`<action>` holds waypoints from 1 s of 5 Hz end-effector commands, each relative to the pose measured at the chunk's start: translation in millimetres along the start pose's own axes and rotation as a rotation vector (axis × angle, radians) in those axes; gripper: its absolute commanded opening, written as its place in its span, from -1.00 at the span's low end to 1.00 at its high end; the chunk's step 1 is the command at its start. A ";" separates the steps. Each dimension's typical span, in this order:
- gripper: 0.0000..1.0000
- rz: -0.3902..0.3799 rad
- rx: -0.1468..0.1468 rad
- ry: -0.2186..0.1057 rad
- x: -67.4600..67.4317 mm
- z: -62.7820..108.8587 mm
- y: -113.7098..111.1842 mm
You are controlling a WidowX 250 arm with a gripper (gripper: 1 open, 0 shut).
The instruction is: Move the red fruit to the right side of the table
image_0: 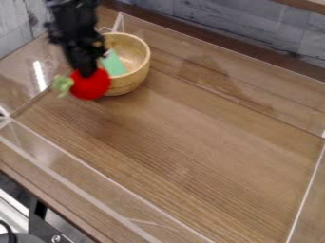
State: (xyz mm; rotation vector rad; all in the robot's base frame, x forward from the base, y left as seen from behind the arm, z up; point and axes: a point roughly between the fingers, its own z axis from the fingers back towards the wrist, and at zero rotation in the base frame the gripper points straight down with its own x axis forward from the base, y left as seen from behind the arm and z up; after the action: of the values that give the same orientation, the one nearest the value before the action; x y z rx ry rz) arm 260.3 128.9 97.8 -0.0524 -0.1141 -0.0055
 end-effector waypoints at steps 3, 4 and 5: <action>-1.00 -0.100 -0.004 -0.089 36.6 17.6 -119.6; -1.00 -0.148 -0.016 -0.087 35.1 6.2 -158.5; -1.00 -0.185 -0.033 -0.079 32.6 -6.6 -191.5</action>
State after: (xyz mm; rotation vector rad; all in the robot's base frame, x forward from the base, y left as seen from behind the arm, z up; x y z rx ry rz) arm 287.3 -64.5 96.7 -0.0750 -0.1657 -0.2009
